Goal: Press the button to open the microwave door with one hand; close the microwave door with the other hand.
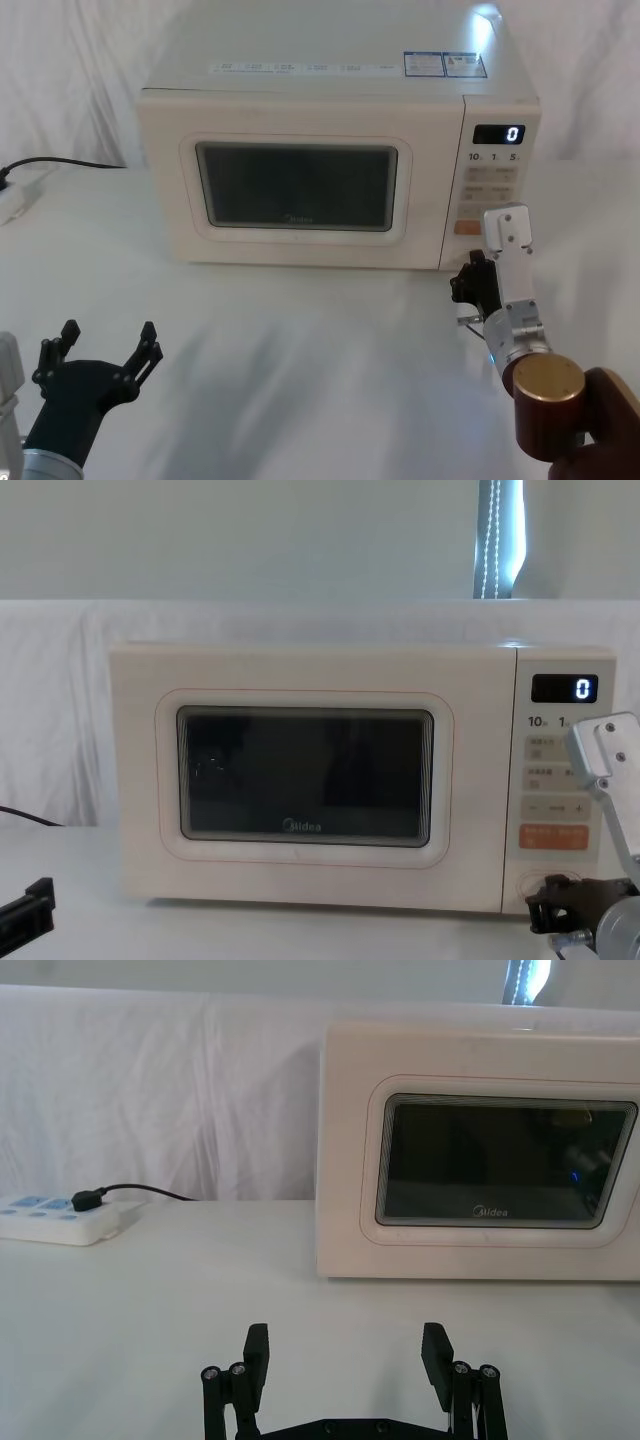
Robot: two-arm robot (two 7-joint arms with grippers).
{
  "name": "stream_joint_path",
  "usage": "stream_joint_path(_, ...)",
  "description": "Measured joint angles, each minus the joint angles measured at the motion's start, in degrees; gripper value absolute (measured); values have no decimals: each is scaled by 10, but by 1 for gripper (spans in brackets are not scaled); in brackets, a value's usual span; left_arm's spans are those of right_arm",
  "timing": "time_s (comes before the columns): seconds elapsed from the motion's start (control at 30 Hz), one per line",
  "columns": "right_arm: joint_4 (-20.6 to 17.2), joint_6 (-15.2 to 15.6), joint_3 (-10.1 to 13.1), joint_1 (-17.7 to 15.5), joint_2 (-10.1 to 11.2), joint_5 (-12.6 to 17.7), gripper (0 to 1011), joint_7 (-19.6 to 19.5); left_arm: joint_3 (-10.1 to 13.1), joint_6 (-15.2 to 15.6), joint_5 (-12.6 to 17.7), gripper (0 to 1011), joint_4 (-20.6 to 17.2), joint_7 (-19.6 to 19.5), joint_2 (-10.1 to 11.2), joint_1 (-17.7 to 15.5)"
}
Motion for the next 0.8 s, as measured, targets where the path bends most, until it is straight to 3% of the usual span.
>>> stream_joint_path(0.8, 8, 9, 5, 8, -1, -16, 0, -4, 0, 0, 0, 1001, 0, 0, 0, 0)
